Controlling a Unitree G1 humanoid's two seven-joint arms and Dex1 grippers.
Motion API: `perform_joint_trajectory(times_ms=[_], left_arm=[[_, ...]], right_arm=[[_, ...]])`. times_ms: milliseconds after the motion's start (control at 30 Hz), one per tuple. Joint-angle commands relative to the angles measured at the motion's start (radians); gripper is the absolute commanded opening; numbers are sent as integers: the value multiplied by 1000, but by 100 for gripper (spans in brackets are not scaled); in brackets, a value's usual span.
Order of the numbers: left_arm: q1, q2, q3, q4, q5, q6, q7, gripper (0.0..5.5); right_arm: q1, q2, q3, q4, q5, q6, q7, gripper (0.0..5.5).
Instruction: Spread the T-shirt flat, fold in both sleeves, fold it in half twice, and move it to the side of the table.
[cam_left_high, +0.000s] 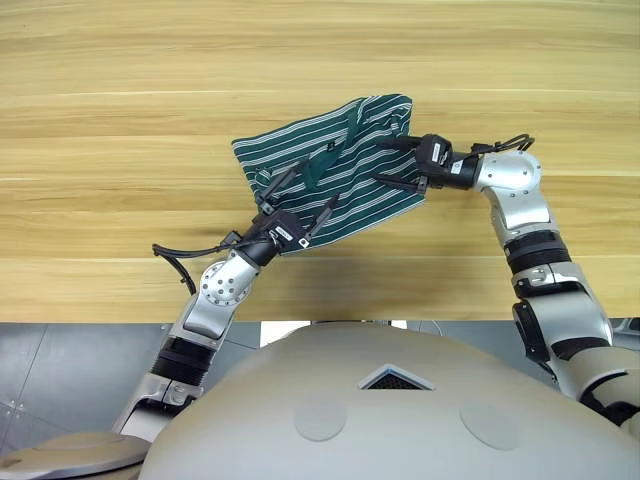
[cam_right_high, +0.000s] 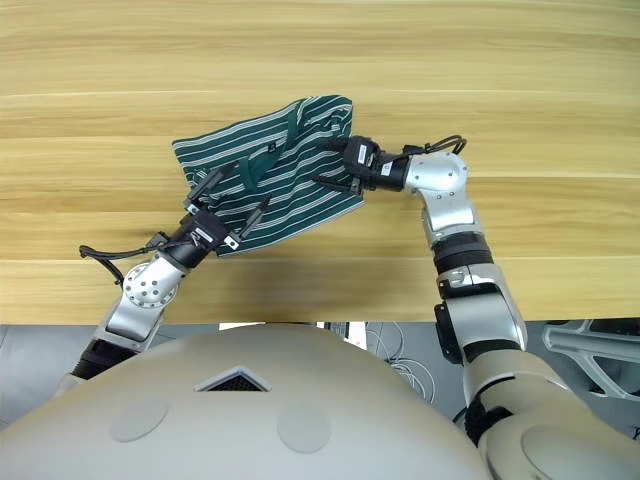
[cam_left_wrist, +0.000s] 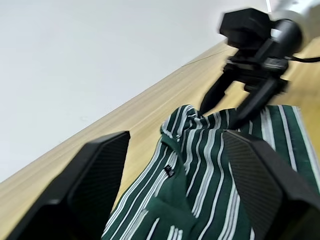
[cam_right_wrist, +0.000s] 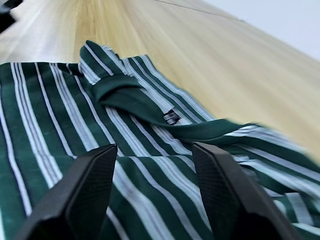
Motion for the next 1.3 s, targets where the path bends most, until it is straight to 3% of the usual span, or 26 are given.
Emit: perform_joint_trajectory(times_ms=[33, 367, 933, 1300], left_arm=[[-29, -4, 16, -2, 24, 45, -7, 335], [-109, -7, -31, 138, 148, 125, -29, 335], [-224, 0, -23, 279, 266, 218, 40, 335], [-344, 82, 120, 326, 167, 177, 22, 335]], right_arm=[[-7, 36, 28, 31, -42, 26, -45, 276], [-22, 37, 63, 160, -101, 71, -61, 276], [21, 19, 118, 125, -121, 18, -34, 276], [27, -1, 157, 145, -139, -34, -34, 276]])
